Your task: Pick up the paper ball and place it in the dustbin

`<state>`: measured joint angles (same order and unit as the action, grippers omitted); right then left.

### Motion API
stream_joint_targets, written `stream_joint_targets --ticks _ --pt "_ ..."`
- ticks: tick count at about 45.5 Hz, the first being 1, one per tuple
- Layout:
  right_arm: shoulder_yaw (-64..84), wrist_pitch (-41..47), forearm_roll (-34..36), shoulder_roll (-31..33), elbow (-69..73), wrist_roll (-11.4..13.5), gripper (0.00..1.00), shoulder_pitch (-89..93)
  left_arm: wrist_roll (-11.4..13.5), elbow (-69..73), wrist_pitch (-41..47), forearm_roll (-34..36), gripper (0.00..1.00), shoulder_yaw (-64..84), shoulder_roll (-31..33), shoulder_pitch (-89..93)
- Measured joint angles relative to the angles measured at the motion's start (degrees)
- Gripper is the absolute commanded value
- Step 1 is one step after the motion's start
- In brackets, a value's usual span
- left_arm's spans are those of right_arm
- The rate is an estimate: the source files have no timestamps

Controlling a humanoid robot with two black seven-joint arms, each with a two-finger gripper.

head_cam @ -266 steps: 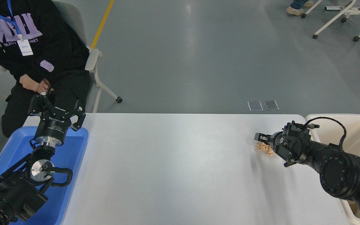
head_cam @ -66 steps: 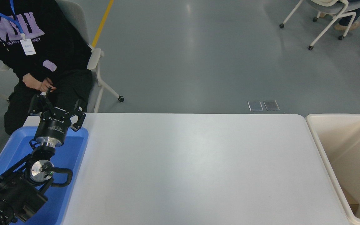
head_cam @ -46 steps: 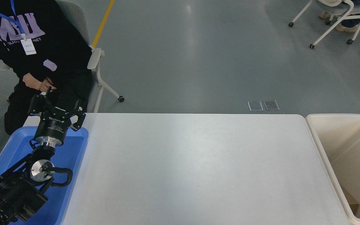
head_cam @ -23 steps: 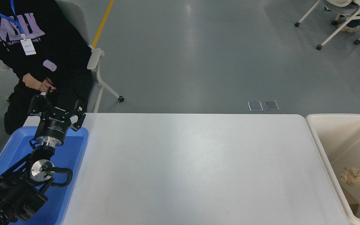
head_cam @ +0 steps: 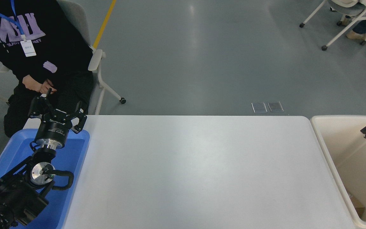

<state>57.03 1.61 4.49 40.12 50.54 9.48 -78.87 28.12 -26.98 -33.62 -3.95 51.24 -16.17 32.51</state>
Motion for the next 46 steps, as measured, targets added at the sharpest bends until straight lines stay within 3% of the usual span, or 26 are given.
stream_joint_targets --ticks 12,28,46 --pt "12.91 8.6 0.18 -4.77 11.78 0.07 1.0 -15.8 0.0 0.03 -0.08 -0.02 0.99 0.0 -0.01 0.01" --pt "17.74 34.47 0.25 -12.73 16.01 0.1 1.0 -34.39 0.0 0.03 -0.11 0.0 0.99 -0.04 0.0 -0.01" --pt "13.81 42.02 0.36 -22.36 18.35 0.1 1.0 -49.3 0.0 0.06 0.1 0.0 0.99 -0.08 0.0 -0.07"
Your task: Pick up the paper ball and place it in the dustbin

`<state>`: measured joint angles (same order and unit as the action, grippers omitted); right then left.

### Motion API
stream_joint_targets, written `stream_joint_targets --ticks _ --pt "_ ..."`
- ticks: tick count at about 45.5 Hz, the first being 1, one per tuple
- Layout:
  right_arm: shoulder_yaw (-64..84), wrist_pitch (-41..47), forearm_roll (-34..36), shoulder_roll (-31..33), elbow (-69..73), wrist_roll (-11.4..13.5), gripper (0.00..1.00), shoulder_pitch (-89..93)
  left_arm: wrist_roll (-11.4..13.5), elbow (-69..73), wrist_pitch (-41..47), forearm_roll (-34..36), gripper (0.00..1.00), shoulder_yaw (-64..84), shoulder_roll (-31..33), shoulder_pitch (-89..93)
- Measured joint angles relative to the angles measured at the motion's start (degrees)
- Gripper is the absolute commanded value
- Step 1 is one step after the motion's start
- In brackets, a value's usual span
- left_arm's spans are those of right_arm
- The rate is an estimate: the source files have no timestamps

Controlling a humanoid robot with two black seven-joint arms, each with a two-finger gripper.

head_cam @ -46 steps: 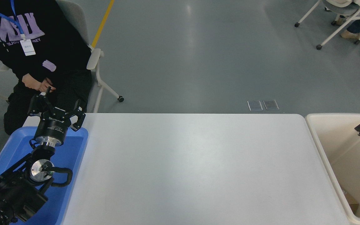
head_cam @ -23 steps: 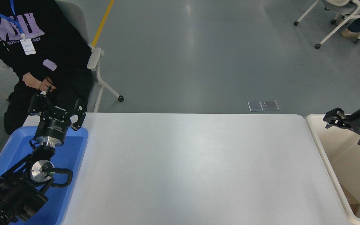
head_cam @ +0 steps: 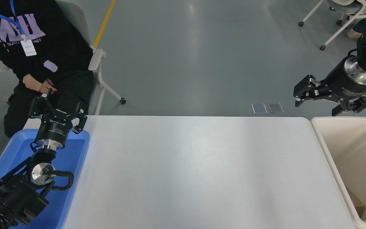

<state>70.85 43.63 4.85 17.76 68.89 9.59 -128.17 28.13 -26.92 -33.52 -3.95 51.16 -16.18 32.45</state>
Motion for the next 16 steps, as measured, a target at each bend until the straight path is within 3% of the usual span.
stream_joint_targets --ticks 16 --pt "-0.61 1.12 0.06 -6.15 0.33 -0.07 1.0 -4.11 0.0 -0.01 0.03 0.0 0.99 0.03 0.0 0.0"
